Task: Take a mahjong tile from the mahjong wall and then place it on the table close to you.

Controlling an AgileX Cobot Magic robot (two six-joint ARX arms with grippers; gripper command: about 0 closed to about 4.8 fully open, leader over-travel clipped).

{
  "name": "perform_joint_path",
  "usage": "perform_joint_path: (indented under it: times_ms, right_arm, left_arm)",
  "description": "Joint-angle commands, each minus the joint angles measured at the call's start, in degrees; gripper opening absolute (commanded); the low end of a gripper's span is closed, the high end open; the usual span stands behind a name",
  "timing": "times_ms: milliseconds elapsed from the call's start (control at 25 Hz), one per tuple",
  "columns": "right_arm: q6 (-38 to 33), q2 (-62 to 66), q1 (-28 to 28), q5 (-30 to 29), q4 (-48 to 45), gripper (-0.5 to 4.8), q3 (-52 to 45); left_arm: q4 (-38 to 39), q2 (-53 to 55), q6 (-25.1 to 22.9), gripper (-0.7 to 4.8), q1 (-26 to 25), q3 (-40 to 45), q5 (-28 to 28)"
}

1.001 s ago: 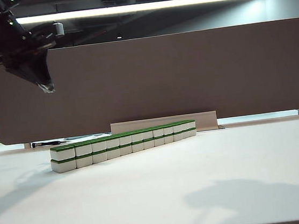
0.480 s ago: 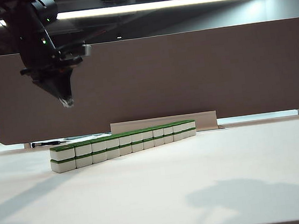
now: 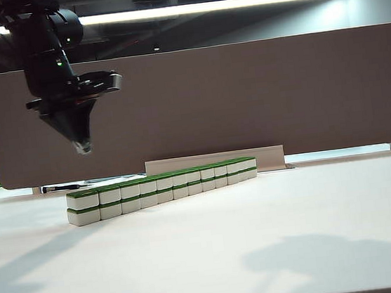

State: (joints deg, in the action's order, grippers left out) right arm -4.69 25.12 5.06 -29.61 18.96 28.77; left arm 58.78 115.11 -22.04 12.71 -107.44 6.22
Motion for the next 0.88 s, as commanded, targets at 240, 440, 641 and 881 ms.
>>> perform_joint_path:
  times_ms: [240,440,641,881]
  right_arm:
    - [0.0,0.0,0.0,-0.1,-0.6,-0.01,0.3]
    - [0.0,0.0,0.0,-0.1,-0.6,-0.01,0.3]
    - [0.0,0.0,0.0,-0.1,-0.6,-0.01,0.3]
    - [0.0,0.0,0.0,-0.1,-0.6,-0.01,0.3]
  left_arm:
    - [5.0,-0.3,-0.1,2.90,0.1,-0.2,0.0]
    - [7.2,-0.3,-3.1,3.39,0.1,-0.2,0.7]
    - [9.7,-0.2,-10.8,4.09,0.8,-0.1,1.5]
    - [9.8,0.8,-11.0,4.09,1.0,-0.1,1.5]
